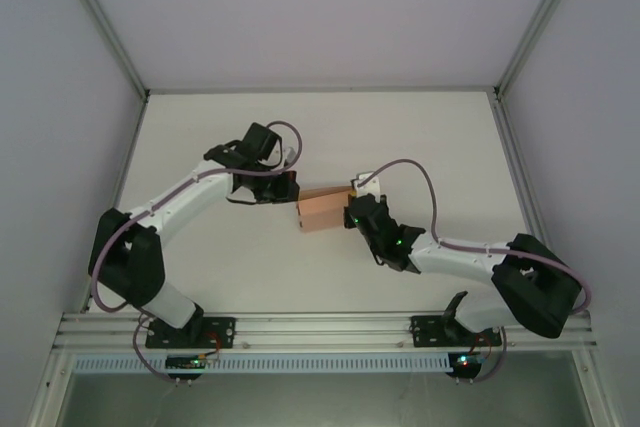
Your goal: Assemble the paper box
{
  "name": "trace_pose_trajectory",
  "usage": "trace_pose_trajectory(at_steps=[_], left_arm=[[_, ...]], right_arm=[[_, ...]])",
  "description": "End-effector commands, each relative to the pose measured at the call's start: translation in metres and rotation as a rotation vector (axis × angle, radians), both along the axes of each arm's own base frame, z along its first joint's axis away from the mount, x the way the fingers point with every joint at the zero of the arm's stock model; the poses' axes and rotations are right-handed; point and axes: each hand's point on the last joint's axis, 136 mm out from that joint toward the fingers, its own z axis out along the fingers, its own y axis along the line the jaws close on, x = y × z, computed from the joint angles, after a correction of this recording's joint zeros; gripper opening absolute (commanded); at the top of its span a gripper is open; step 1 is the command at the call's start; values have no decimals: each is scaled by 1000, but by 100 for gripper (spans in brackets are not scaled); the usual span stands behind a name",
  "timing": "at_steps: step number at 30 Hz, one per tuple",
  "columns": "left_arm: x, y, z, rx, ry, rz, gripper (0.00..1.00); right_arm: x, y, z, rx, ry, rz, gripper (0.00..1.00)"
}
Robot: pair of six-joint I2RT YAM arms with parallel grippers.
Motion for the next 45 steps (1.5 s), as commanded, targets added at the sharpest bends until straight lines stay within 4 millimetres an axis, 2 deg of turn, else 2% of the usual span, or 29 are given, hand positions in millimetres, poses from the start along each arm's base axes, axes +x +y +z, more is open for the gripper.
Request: trace_pose_trajectory(at_steps=[1, 7, 10, 14, 18, 21, 24, 26, 33, 37, 41, 45], left_arm=[[-8, -5, -6, 4, 61, -12, 0], [-17, -5, -35, -26, 129, 71, 0], [-17, -9, -24, -70, 135, 66, 0], [-13, -6, -8, -39, 127, 65, 0], [-13, 0, -12, -42, 181, 120, 0], [-7, 3, -7, -115, 206, 152, 0], [-4, 13, -8, -40, 144, 163, 0], [-9, 16, -16, 2, 133, 152, 0], [-53, 36, -80, 171, 200, 146, 0], [-68, 44, -100, 213, 222, 157, 0], [-70, 46, -106, 253, 203, 138, 0], [-58, 35, -88, 212, 156, 120, 0]], right_arm=[[-19, 0, -37, -78, 121, 44, 0], [-18, 1, -38, -70, 112, 29, 0], [-19, 1, -39, -98, 122, 25, 0], [-19, 0, -36, -98, 117, 24, 0], [-19, 0, -36, -89, 109, 18, 0], [-19, 1, -36, -97, 117, 25, 0], [-19, 0, -37, -110, 117, 22, 0], [-20, -1, -37, -110, 118, 19, 0], [-20, -4, -39, -132, 102, 10, 0], [-22, -3, -40, -147, 83, 26, 0], [-25, -3, -44, -167, 88, 27, 0], [-24, 0, -42, -176, 89, 32, 0]])
